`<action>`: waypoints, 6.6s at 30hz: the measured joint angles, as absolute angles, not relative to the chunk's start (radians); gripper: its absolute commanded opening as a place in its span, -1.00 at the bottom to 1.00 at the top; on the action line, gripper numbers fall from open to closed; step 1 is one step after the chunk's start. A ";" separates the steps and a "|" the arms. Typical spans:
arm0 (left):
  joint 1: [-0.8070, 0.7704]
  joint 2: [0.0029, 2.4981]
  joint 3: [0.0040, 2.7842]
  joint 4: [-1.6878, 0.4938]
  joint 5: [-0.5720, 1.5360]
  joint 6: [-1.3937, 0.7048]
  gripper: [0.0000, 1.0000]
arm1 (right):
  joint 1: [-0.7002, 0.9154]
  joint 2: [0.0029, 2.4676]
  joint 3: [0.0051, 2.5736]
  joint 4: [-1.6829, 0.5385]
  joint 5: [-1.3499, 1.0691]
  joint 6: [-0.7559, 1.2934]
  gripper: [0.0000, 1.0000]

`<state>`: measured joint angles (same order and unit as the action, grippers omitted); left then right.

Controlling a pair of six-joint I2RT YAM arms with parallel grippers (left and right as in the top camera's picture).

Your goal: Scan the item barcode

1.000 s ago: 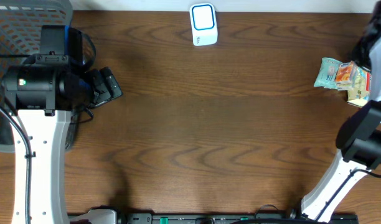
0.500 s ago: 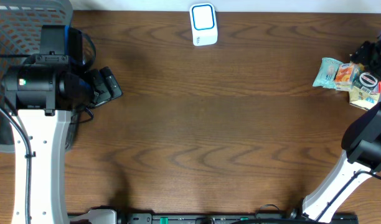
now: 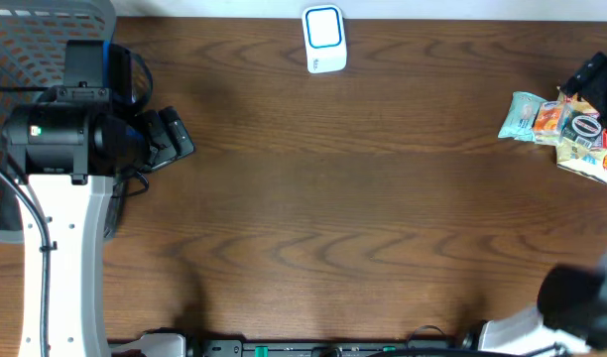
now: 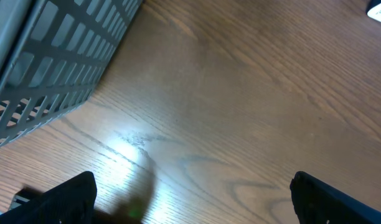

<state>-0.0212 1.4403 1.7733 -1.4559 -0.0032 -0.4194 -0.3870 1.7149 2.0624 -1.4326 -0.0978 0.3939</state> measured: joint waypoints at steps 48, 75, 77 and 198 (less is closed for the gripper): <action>-0.020 1.440 1.773 -1.457 -0.003 -0.419 0.96 | 0.027 0.886 1.055 -1.071 -0.084 0.189 0.99; -0.020 1.440 1.773 -1.456 -0.003 -0.419 0.95 | 0.062 0.106 0.262 -0.299 -0.216 -0.088 0.98; -0.020 1.440 1.773 -1.456 -0.003 -0.419 0.95 | 0.062 0.081 0.222 -0.238 -0.217 -0.089 0.99; -0.020 1.440 1.773 -1.456 -0.003 -0.419 0.95 | 0.037 0.014 0.009 -0.074 -0.007 0.019 0.99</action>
<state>-0.0204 1.4403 1.7733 -1.4559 -0.0032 -0.4194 0.0368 0.0143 0.0086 -0.0742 -0.0071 0.0189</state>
